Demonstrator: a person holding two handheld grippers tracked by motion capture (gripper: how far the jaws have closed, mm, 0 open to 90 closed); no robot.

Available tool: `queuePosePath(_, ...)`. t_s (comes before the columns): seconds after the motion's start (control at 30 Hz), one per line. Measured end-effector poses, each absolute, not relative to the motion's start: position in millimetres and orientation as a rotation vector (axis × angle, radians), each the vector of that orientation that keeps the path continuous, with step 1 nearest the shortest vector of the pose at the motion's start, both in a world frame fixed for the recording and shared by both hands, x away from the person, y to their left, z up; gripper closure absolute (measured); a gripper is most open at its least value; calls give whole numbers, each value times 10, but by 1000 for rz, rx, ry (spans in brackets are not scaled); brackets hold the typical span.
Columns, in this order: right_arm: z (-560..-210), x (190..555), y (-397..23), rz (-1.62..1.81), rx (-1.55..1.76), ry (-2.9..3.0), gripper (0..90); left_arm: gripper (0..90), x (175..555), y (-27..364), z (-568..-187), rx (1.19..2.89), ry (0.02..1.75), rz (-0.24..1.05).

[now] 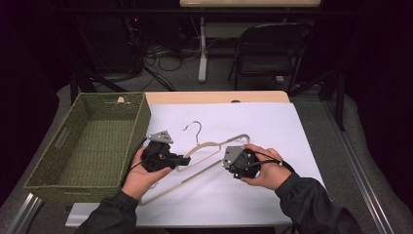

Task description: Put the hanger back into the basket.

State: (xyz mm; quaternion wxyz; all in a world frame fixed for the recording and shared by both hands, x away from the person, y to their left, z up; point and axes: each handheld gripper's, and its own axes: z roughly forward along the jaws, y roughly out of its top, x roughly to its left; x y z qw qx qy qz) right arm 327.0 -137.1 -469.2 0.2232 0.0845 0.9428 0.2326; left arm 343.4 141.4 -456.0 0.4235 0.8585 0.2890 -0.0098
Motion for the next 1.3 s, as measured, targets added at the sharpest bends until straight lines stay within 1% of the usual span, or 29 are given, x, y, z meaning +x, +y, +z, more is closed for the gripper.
queuePosePath(0.3, -4703, 3287, -1509, 691, 335, 2607, 530, 868, 3320, 1544, -4343, 2095, 739, 37)
queuePosePath(0.37, -4704, 3299, -1570, 713, 375, 2609, 492, 868, 3288, 1602, -4261, 2092, 748, 55)
queuePosePath(0.4, -4711, 3316, -1637, 735, 437, 2621, 466, 867, 3272, 1631, -4219, 2089, 751, 67)
queuePosePath(0.5, -4723, 3323, -1708, 759, 497, 2614, 447, 867, 3230, 1729, -4090, 2085, 755, 102)
queuePosePath(0.57, -4745, 3329, -1787, 812, 597, 2598, 426, 867, 3211, 1798, -4013, 2082, 755, 124)
queuePosePath(0.77, -4798, 3327, -1972, 942, 809, 2496, 424, 867, 3205, 2018, -3843, 2060, 784, 180)
queuePosePath(0.97, -4874, 3314, -2146, 960, 975, 2419, 424, 867, 3250, 2238, -3743, 2031, 831, 219)
queuePosePath(1.1, -4949, 3287, -2269, 935, 1030, 2359, 424, 867, 3285, 2371, -3693, 2025, 860, 258)
queuePosePath(1.3, -5122, 3206, -2450, 920, 1125, 2301, 425, 867, 3348, 2584, -3622, 2027, 897, 300)
